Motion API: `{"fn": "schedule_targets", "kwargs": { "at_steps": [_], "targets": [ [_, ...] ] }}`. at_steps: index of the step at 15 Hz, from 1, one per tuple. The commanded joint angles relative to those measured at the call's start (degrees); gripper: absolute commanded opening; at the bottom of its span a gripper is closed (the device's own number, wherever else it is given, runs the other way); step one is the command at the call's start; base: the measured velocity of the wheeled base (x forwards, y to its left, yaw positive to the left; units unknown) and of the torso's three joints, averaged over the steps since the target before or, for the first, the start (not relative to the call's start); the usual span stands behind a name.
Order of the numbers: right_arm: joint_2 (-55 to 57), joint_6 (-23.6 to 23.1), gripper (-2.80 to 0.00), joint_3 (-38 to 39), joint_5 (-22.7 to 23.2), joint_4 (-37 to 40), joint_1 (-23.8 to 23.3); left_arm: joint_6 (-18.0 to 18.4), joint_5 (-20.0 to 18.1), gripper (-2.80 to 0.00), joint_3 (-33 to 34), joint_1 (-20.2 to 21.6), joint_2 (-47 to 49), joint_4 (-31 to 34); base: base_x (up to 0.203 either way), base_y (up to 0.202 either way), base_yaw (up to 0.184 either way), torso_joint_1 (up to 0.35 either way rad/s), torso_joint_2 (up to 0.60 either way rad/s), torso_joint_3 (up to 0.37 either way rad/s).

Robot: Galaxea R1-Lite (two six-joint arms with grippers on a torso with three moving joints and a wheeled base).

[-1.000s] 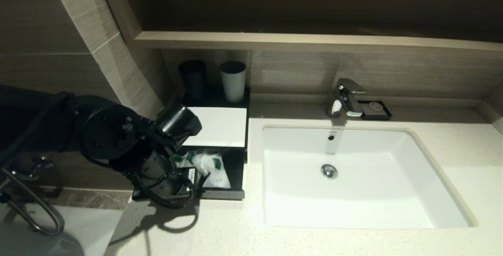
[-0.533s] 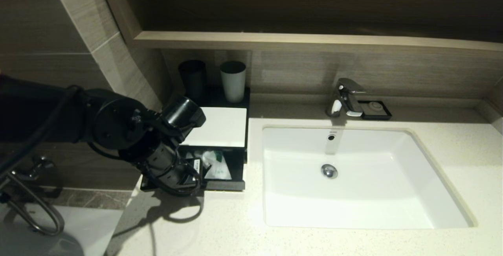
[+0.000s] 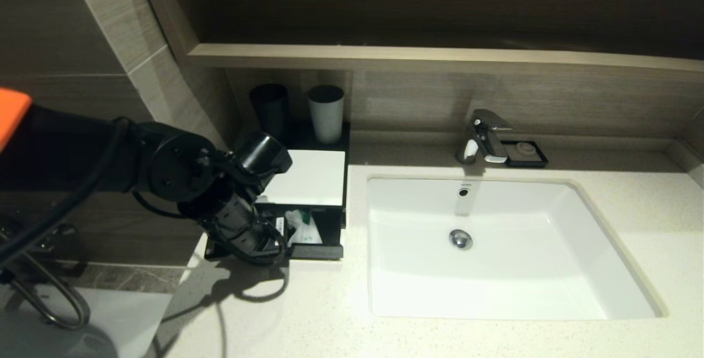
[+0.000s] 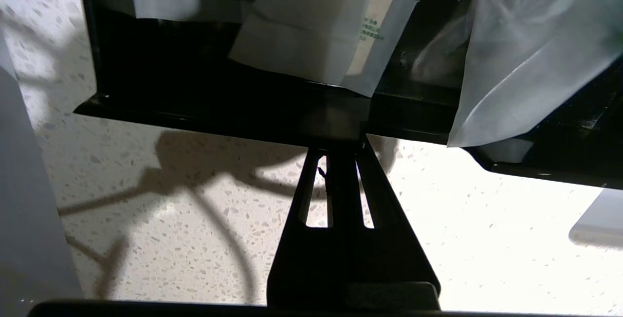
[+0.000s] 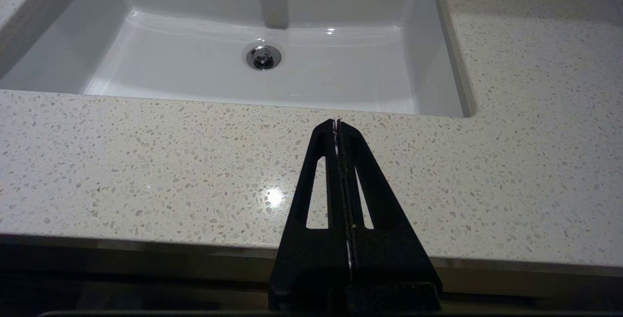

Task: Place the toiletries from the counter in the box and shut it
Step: Close the drawer

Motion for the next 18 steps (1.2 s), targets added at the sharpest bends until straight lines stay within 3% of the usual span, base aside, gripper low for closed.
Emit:
{"fn": "schedule_targets", "kwargs": {
  "at_steps": [1, 18],
  "targets": [
    [0.0, -0.1, -2.80, 0.0, 0.0, 0.0, 0.0, -0.1, 0.1, -2.80, -1.6, 0.6, 0.6, 0.3, 0.000, 0.000, 0.000, 0.000, 0.00, 0.000],
    [0.0, -0.1, -2.80, 0.0, 0.0, 0.0, 0.0, -0.1, 0.1, -2.80, -7.6, 1.8, 4.0, 0.3, 0.000, 0.000, 0.000, 0.000, 0.00, 0.000]
  ]
}}
